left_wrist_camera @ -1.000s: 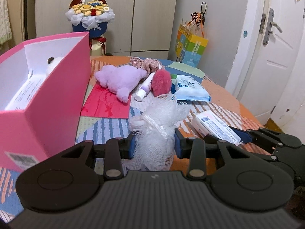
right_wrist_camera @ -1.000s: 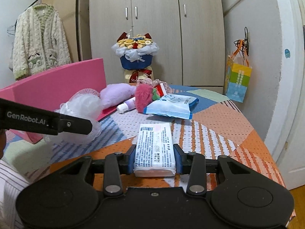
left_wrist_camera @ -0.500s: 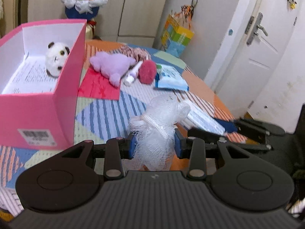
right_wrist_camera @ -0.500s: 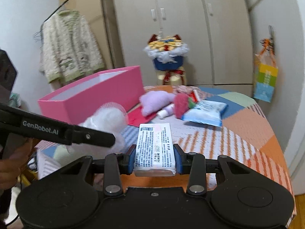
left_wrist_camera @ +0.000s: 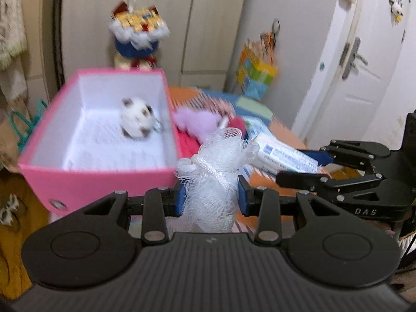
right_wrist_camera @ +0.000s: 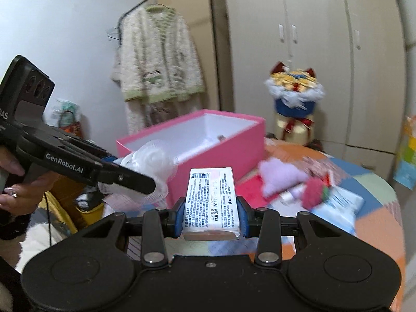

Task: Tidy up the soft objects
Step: 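Carry the sponge and soap bar into the pink box and open both grippers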

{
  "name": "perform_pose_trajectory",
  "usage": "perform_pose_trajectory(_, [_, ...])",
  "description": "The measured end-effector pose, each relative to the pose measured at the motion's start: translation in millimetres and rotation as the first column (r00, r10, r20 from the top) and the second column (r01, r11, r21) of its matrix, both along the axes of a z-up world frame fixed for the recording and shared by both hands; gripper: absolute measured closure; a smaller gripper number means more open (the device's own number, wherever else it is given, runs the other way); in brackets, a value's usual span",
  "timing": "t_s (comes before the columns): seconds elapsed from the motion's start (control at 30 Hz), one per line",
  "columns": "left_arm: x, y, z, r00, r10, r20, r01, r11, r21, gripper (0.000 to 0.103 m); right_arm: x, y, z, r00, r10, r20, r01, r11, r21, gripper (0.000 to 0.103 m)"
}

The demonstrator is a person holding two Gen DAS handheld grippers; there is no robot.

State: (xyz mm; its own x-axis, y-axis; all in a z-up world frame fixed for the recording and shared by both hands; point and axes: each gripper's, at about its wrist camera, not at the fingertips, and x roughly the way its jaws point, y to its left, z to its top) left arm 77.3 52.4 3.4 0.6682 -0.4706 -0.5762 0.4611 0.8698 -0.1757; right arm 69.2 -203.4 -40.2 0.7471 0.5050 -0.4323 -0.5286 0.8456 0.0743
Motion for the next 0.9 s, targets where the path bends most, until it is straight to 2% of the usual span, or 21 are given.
perform_pose_trajectory(0.07, [5, 10, 8, 0.999, 0.018, 0.027, -0.018, 1.000, -0.007, 0.066, 8, 11, 9, 0.999, 0.029, 0.017, -0.029, 1.000, 0.011, 0.059])
perform_pose_trajectory(0.2, [30, 25, 15, 0.999, 0.049, 0.024, -0.048, 0.999, -0.015, 0.066, 30, 38, 22, 0.996, 0.066, 0.057, -0.067, 0.998, 0.007, 0.059])
perform_pose_trajectory(0.33, [69, 40, 16, 0.992, 0.122, 0.034, -0.123, 0.992, 0.028, 0.066, 64, 68, 31, 0.994, 0.083, 0.074, -0.081, 0.996, -0.028, 0.059])
perform_pose_trajectory(0.43, [105, 52, 14, 0.988, 0.154, -0.001, -0.154, 0.987, 0.050, 0.066, 94, 88, 34, 0.993, 0.092, 0.076, -0.086, 0.993, -0.080, 0.059])
perform_pose_trajectory(0.63, [182, 61, 1, 0.980, 0.178, -0.090, -0.166, 0.978, 0.127, 0.066, 164, 118, 29, 0.994, 0.105, 0.022, -0.099, 0.977, -0.190, 0.059])
perform_pose_trajectory(0.77, [222, 67, -13, 0.961, 0.222, -0.164, -0.206, 0.973, 0.108, 0.066, 210, 135, 21, 0.994, 0.103, -0.045, -0.112, 0.961, -0.254, 0.059])
perform_pose_trajectory(0.9, [251, 66, -28, 0.945, 0.264, -0.193, -0.238, 0.960, 0.144, 0.066, 246, 152, 5, 0.987, 0.110, -0.119, -0.141, 0.943, -0.302, 0.059])
